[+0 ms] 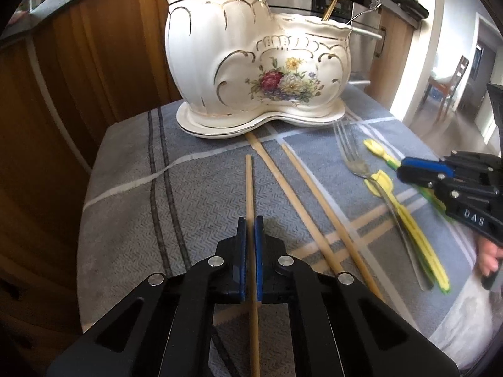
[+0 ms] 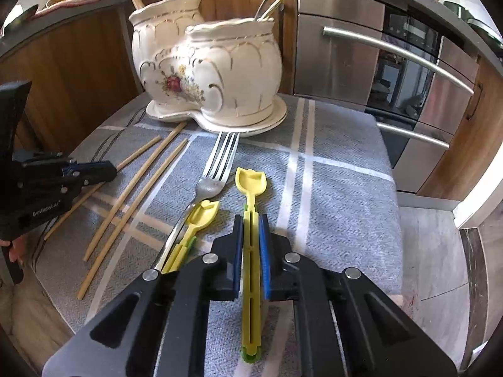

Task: Organize utensils
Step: 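Grasp a chopstick with the left tool while the right tool grasps a yellow utensil, lift both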

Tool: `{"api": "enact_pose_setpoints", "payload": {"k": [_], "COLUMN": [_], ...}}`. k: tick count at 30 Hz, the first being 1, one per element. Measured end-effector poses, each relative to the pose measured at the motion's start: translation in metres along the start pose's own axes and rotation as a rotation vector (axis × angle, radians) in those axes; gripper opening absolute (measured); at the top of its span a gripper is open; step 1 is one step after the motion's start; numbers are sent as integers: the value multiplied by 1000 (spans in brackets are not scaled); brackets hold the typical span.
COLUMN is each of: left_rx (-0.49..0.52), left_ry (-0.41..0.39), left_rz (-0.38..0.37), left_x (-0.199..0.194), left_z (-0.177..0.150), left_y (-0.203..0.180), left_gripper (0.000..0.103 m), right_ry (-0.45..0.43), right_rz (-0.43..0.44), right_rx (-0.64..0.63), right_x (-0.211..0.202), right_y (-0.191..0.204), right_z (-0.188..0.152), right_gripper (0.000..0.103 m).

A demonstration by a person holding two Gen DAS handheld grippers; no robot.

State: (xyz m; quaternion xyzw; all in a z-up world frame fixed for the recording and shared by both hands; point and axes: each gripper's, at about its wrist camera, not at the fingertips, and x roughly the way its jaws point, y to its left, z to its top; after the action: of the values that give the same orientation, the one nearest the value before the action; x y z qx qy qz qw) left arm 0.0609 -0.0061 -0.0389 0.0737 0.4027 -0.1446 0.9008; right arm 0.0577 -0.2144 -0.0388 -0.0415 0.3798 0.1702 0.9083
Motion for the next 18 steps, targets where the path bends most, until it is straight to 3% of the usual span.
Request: {"api": "enact_pose_setpoints", "payload": {"k": [11,18], "left_rx": [31,68], "left_ry": [-260,-372], "left_rz": [-39,-74], "left_x": [-57,-83], "left_z": [4,25], "left_y": [-6,-17], "left_gripper": [5,5], "right_ry": [-253,-369], "right_rz": [92,186], "right_rx": [56,87], "right_x": [-50,-65], "right_y": [3,4], "right_z": [11,49], "right_gripper": [10,10]}}
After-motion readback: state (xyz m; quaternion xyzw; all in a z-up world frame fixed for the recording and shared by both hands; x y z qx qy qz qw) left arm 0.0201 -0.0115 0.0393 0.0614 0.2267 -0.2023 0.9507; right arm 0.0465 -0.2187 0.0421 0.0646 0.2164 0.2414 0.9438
